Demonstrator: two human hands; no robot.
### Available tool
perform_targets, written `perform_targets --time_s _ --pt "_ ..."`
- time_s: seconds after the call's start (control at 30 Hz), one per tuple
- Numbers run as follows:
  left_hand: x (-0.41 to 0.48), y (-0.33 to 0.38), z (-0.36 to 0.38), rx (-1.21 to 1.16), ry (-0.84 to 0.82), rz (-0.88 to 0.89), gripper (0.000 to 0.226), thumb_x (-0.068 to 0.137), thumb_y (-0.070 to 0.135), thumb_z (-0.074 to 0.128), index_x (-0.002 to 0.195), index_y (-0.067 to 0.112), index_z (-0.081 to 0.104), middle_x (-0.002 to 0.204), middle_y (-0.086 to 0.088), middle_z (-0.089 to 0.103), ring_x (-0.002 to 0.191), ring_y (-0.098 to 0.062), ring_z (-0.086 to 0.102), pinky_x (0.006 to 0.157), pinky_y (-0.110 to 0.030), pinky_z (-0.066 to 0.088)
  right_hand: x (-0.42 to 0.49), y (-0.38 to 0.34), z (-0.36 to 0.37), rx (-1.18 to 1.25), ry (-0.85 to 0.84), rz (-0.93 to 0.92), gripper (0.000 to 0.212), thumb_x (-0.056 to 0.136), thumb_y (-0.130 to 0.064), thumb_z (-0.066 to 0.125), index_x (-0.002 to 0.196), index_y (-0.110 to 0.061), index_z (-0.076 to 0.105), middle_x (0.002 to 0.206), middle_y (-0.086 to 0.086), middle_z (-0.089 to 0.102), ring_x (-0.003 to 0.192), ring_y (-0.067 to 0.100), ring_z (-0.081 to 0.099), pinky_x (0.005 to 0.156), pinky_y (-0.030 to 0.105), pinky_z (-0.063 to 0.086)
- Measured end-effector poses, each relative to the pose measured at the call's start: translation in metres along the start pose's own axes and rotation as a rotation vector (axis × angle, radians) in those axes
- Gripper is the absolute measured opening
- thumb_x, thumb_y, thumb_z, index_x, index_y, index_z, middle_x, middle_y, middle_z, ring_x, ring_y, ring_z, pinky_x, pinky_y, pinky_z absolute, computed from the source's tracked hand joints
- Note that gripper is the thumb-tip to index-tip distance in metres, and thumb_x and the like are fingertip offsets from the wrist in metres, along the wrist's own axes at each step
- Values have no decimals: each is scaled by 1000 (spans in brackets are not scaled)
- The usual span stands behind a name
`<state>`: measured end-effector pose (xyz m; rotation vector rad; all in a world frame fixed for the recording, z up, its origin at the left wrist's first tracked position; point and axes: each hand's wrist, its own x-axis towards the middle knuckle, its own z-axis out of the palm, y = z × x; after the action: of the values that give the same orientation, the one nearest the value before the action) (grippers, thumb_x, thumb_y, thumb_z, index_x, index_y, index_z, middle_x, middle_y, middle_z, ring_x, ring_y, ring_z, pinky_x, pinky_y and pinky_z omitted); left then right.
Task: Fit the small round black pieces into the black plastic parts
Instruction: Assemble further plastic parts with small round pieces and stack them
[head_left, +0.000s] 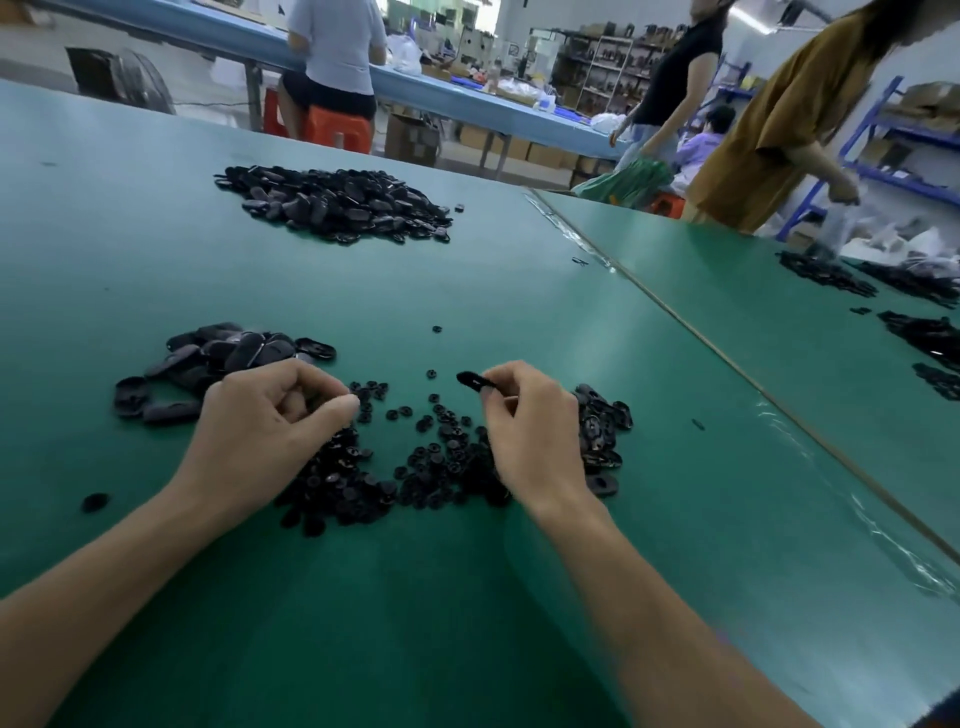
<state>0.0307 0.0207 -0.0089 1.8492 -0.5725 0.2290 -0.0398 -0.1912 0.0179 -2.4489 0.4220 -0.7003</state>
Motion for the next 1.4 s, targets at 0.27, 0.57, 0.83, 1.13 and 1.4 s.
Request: perform_targets --time_s 0.27,0.57,0.83,1.13,1.4 --pt "-3 7 6 -122 -111 -44 30 77 57 70 82 28 74 67 5 74 58 -12 71 56 -24 58 -34 -27 34 145 36 -331 16 88 -8 70 101 -12 78 95 2 74 88 14 68 84 27 54" --pt "2 2 3 -267 -106 -136 19 74 11 81 92 12 73 75 -5 76 68 -27 74 58 -25 60 -35 -19 31 40 -21 -203 33 88 -16 71 121 -19 71 106 -5 70 99 9 61 92 18 46" --pt "2 -2 3 -304 -100 -155 19 87 -5 70 97 11 73 81 -7 77 77 -21 76 65 -23 60 -37 1 13 -90 -100 -75 29 95 -39 60 117 -24 71 104 -8 66 103 8 50 96 24 43" --pt "6 -6 2 -346 -95 -179 19 89 -7 67 94 11 74 79 -8 76 76 -23 76 61 -22 59 -33 1 22 -108 -200 -106 17 94 -40 63 103 -31 75 93 -11 61 98 10 50 90 23 41" --pt "6 -4 -2 -277 -85 -163 29 72 32 79 100 27 76 85 3 76 59 -16 68 60 -23 58 -28 5 21 35 -113 -72 13 89 -31 73 99 -23 76 88 -13 71 90 9 66 83 34 56"
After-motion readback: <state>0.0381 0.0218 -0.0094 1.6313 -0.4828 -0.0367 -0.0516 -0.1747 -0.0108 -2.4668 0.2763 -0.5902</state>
